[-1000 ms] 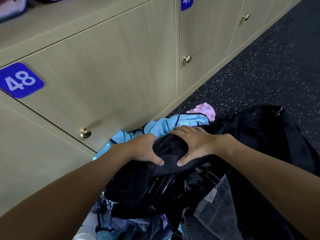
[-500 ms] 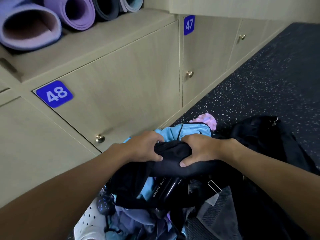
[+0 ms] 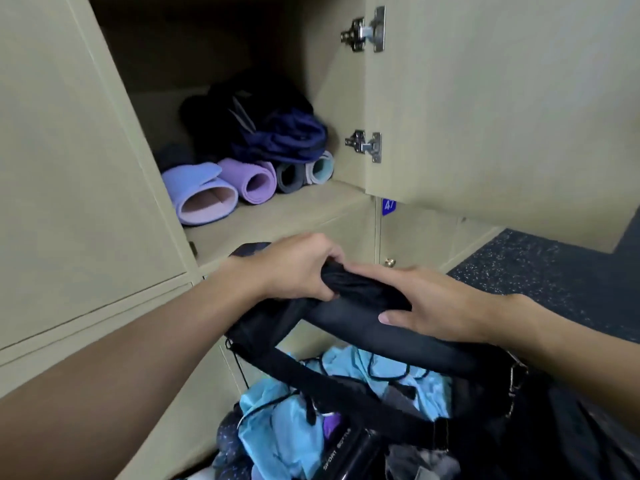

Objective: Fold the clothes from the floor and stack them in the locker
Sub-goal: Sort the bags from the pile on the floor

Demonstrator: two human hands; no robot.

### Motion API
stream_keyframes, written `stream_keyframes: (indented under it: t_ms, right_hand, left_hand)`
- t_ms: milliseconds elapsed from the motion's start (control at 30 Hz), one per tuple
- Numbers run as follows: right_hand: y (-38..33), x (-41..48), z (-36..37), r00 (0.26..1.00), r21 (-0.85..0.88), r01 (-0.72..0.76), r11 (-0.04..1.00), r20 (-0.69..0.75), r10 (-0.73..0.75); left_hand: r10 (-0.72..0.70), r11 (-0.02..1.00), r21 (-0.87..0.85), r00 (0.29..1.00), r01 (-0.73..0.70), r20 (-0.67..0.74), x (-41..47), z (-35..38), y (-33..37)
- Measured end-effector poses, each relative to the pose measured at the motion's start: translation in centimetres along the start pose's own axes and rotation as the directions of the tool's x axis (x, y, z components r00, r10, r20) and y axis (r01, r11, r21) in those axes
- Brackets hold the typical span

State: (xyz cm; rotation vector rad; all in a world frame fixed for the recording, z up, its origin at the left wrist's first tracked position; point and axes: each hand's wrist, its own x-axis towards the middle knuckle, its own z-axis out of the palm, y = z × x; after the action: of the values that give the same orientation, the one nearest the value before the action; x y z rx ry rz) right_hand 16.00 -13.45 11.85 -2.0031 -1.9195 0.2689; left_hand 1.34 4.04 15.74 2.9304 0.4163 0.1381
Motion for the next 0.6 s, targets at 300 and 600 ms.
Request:
stream_keyframes:
  t_ms: [300, 600]
  right_hand:
    - [-3.3, 1.6, -5.9, 0.962, 0.128, 0.038, 0.991, -0.271, -0.001]
    - [-4.1, 10.8, -12.0, 0.923, 0.249, 0.077, 0.965, -0.383, 0.025]
  left_hand:
    - [0.132, 0.914, 0.405, 0.949, -0.005, -0.286, -1.4, -7.4, 0.7]
    - [-0.194, 0.971, -0.048, 0.650, 0.236, -0.735, -1.9, -8.2, -3.5]
